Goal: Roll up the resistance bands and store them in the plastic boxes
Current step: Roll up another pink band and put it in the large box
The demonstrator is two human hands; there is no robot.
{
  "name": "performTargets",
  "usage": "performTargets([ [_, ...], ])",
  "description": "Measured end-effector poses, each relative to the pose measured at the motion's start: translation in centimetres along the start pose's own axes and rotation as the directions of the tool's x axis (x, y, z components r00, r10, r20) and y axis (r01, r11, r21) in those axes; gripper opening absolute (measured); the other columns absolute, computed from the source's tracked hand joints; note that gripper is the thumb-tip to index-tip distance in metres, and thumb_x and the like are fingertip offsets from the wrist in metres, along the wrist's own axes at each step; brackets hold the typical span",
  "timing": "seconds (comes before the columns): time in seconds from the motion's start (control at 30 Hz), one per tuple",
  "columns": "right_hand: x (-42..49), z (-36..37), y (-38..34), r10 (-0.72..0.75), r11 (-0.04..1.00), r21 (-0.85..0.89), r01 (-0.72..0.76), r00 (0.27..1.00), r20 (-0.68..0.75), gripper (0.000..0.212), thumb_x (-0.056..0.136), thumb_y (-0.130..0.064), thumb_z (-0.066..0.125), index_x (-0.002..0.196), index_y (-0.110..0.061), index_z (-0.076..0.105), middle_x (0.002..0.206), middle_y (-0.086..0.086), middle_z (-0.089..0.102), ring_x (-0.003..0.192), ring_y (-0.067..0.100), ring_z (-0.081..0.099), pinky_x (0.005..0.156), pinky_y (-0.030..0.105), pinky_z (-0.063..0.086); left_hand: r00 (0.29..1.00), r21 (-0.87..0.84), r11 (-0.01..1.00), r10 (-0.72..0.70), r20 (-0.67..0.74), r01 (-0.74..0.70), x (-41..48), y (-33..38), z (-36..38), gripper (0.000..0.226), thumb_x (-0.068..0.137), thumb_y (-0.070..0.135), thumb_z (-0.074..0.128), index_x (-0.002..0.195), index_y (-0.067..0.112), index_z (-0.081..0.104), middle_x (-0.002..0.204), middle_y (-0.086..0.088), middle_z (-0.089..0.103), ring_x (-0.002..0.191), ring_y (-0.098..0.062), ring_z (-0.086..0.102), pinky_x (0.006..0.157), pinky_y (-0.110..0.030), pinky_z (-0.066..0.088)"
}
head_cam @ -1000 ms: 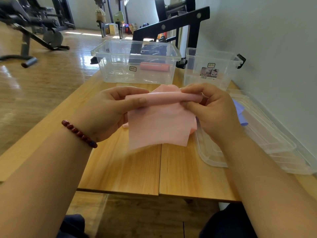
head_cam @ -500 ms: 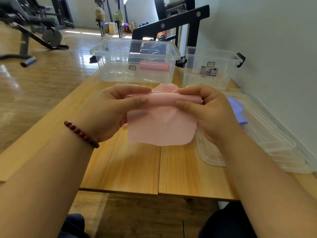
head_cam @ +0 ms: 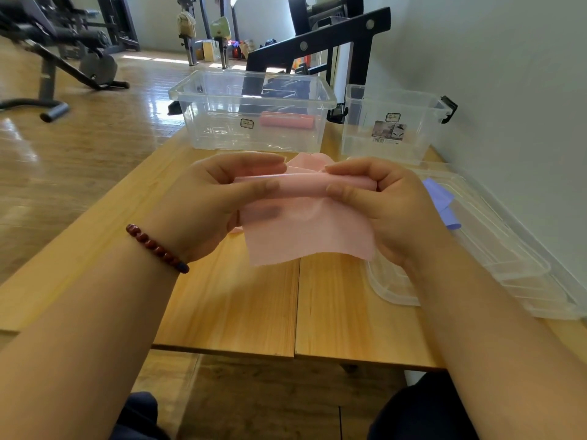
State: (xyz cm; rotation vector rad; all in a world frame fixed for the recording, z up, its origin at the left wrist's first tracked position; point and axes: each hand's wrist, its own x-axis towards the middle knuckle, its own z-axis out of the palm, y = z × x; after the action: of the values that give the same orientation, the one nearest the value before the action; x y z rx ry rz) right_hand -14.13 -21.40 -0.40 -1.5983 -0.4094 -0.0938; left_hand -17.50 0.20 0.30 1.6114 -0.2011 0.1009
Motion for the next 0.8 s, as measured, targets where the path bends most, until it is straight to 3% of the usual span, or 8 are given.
performTargets([
  [0.1, 0.10, -0.03, 0.21, -0.045, 0.998, 0.038, 0.045, 0.999, 0.000, 0.019, 0.068, -0.016, 0.079, 0.078, -0.031, 0.077, 0.100, -0.007, 0.073, 0.099, 0.012, 0.067, 0.083, 0.029, 0.055, 1.000, 0.006, 1.000, -0.001, -0.019, 0.001, 0.08, -0.06, 0.13, 0.028, 0.070, 0.028, 0.069, 0.096, 0.024, 0.075, 0.109, -0.004, 0.072, 0.101, -0.021, 0.068, 0.080, -0.034, 0.060],
  [0.2, 0.22, -0.19, 0.42, -0.089, 0.996, 0.023, 0.089, 0.995, 0.035, 0.029, 0.075, -0.006, 0.079, 0.084, -0.033, 0.077, 0.107, -0.008, 0.071, 0.106, 0.011, 0.065, 0.087, 0.029, 0.053, 0.998, 0.059, 0.997, 0.049, -0.041, -0.046, 0.16, -0.08, -0.09, 0.022, 0.067, 0.030, 0.078, 0.089, 0.028, 0.079, 0.107, -0.001, 0.073, 0.102, -0.019, 0.068, 0.084, -0.035, 0.058],
  [0.33, 0.00, -0.26, -0.04, 0.009, 0.999, 0.046, -0.013, 0.996, 0.086, 0.038, 0.069, -0.030, 0.075, 0.106, -0.038, 0.068, 0.117, -0.004, 0.066, 0.101, 0.014, 0.067, 0.078, 0.032, 0.059, 0.992, 0.109, 0.987, 0.123, -0.031, -0.119, 0.23, -0.19, -0.41, 0.021, 0.070, 0.023, 0.079, 0.090, 0.028, 0.079, 0.111, 0.003, 0.073, 0.110, -0.016, 0.066, 0.093, -0.042, 0.054],
  [0.43, -0.08, -0.09, -0.21, 0.068, 0.997, 0.018, -0.068, 0.997, 0.034, 0.025, 0.067, -0.035, 0.072, 0.092, -0.031, 0.074, 0.110, 0.000, 0.068, 0.096, 0.021, 0.067, 0.071, 0.034, 0.059, 0.993, 0.115, 0.986, 0.119, 0.009, -0.119, 0.08, -0.35, -0.28, 0.025, 0.065, 0.026, 0.087, 0.087, 0.033, 0.079, 0.112, 0.005, 0.072, 0.112, -0.015, 0.065, 0.094, -0.042, 0.053],
  [0.53, -0.14, -0.03, -0.18, 0.070, 0.998, 0.003, -0.070, 0.998, 0.008, 0.012, 0.069, -0.028, 0.077, 0.081, -0.032, 0.077, 0.111, 0.006, 0.069, 0.096, 0.030, 0.067, 0.062, 0.035, 0.058, 0.998, 0.086, 0.994, 0.066, 0.016, -0.067, 0.06, -0.34, -0.19, 0.032, 0.063, 0.037, 0.083, 0.094, 0.032, 0.079, 0.114, 0.002, 0.071, 0.107, -0.019, 0.067, 0.086, -0.036, 0.057],
  [0.63, -0.15, -0.14, -0.10, 0.024, 1.000, 0.002, -0.025, 1.000, 0.003, 0.013, 0.066, -0.028, 0.079, 0.078, -0.033, 0.076, 0.107, 0.004, 0.071, 0.097, 0.028, 0.067, 0.065, 0.036, 0.059, 1.000, -0.003, 1.000, -0.001, 0.025, 0.001, -0.02, -0.15, 0.01, 0.035, 0.068, 0.028, 0.075, 0.103, 0.024, 0.073, 0.110, -0.001, 0.073, 0.101, -0.019, 0.069, 0.080, -0.032, 0.060],
  [0.7, -0.07, -0.16, 0.07, -0.014, 1.000, 0.010, 0.014, 1.000, 0.014, 0.014, 0.069, -0.024, 0.083, 0.077, -0.033, 0.077, 0.104, 0.001, 0.071, 0.100, 0.026, 0.067, 0.075, 0.040, 0.059, 1.000, -0.008, 1.000, -0.006, 0.020, 0.007, -0.09, 0.01, 0.14, 0.032, 0.068, 0.026, 0.068, 0.099, 0.021, 0.073, 0.102, 0.000, 0.074, 0.094, -0.017, 0.069, 0.078, -0.030, 0.060],
  [0.8, 0.03, -0.29, 0.22, -0.031, 1.000, -0.006, 0.031, 0.999, 0.031, 0.018, 0.074, -0.019, 0.080, 0.084, -0.033, 0.076, 0.108, 0.000, 0.071, 0.103, 0.020, 0.066, 0.082, 0.039, 0.058, 1.000, 0.066, 0.998, 0.023, -0.010, -0.023, 0.04, -0.11, -0.11, 0.026, 0.067, 0.029, 0.083, 0.092, 0.026, 0.078, 0.103, 0.000, 0.074, 0.098, -0.019, 0.068, 0.082, -0.037, 0.058],
])
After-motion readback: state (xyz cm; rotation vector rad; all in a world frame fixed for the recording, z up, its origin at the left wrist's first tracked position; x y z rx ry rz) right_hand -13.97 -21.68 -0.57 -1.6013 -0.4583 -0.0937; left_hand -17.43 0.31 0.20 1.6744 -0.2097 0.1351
